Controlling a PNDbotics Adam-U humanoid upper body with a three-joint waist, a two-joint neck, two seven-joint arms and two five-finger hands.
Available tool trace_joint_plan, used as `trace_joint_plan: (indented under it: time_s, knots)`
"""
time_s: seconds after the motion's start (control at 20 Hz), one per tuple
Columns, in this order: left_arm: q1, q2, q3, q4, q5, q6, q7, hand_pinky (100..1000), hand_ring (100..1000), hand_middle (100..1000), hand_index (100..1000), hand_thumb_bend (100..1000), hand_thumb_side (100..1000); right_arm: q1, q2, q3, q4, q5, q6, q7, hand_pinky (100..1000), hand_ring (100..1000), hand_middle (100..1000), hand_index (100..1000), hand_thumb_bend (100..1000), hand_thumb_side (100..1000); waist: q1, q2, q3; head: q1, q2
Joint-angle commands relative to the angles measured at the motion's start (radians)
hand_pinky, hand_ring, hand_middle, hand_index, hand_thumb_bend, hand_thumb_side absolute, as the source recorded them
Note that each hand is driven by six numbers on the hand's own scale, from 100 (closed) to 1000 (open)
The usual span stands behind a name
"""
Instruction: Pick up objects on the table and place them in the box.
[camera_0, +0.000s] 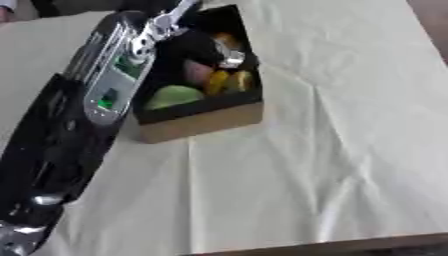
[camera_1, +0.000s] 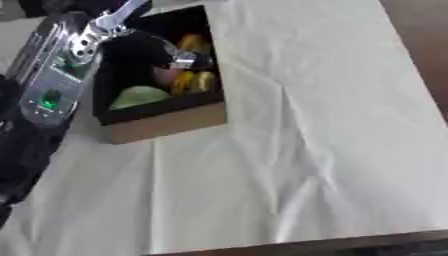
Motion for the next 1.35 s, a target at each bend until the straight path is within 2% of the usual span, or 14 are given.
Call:
trace_joint_plan:
  time_s: [0.05, 0.15, 0.25, 0.3, 0.4, 0.55, 0.75, 0.8, 0.95, 1.1, 1.35]
  knots:
    - [-0.014, 0.019, 0.05, -0.051, 0.027, -0.019, 0.043, 717, 768, 776, 932, 529, 537, -0.004, -0.036, -0.021, -0.011, -0.001, 0.001, -0.008, 843, 828, 740, 856, 100, 627, -0.01, -0.016, 0.003, -0.006, -0.003]
    - [-0.012, 0.037, 0.084, -0.098, 0.057, -0.023, 0.074, 698, 749, 759, 906, 478, 516, 0.0, -0.038, -0.024, -0.011, -0.002, 0.001, -0.012, 843, 827, 739, 856, 100, 624, -0.011, -0.018, 0.008, -0.012, -0.001]
    - [-0.003, 0.056, 0.118, -0.148, 0.088, -0.036, 0.105, 692, 742, 753, 898, 464, 511, 0.004, -0.04, -0.028, -0.011, -0.002, 0.001, -0.017, 843, 827, 738, 856, 100, 623, -0.013, -0.019, 0.013, -0.018, -0.001]
    - [0.006, 0.067, 0.136, -0.174, 0.104, -0.042, 0.121, 676, 719, 731, 873, 408, 488, 0.007, -0.04, -0.03, -0.011, -0.002, 0.002, -0.019, 843, 826, 737, 856, 100, 622, -0.014, -0.02, 0.016, -0.023, -0.001]
    - [0.032, 0.091, 0.179, -0.227, 0.136, -0.053, 0.153, 661, 704, 716, 856, 362, 492, 0.014, -0.042, -0.036, -0.011, -0.003, 0.003, -0.026, 842, 825, 737, 856, 100, 620, -0.015, -0.021, 0.021, -0.032, -0.002]
    - [0.087, 0.135, 0.238, -0.302, 0.182, -0.054, 0.199, 654, 698, 710, 851, 338, 510, 0.025, -0.045, -0.044, -0.011, -0.004, 0.004, -0.037, 842, 825, 736, 856, 100, 617, -0.017, -0.021, 0.025, -0.042, -0.005]
    - [0.182, 0.21, 0.311, -0.403, 0.245, -0.024, 0.262, 652, 702, 712, 854, 318, 556, 0.043, -0.052, -0.061, -0.011, -0.009, -0.005, -0.065, 841, 821, 732, 856, 100, 607, -0.019, -0.02, 0.029, -0.059, -0.01]
    - [0.207, 0.225, 0.329, -0.429, 0.26, -0.014, 0.277, 657, 706, 715, 855, 302, 604, 0.047, -0.053, -0.065, -0.011, -0.011, -0.009, -0.075, 841, 819, 730, 857, 100, 611, -0.019, -0.019, 0.031, -0.064, -0.012]
    - [0.28, 0.258, 0.375, -0.495, 0.305, 0.026, 0.322, 656, 702, 710, 851, 290, 627, 0.063, -0.057, -0.076, -0.011, -0.018, -0.024, -0.105, 838, 817, 727, 857, 100, 619, -0.02, -0.015, 0.033, -0.074, -0.017]
    - [0.352, 0.271, 0.403, -0.511, 0.349, 0.047, 0.366, 653, 701, 707, 846, 271, 648, 0.077, -0.054, -0.083, -0.011, -0.026, -0.048, -0.138, 833, 814, 724, 858, 100, 638, -0.02, -0.012, 0.033, -0.083, -0.023]
    - [0.466, 0.272, 0.443, -0.513, 0.42, -0.007, 0.437, 646, 700, 706, 846, 268, 655, 0.103, -0.044, -0.086, -0.011, -0.049, -0.105, -0.189, 829, 814, 723, 859, 100, 663, -0.02, -0.016, 0.024, -0.084, -0.021]
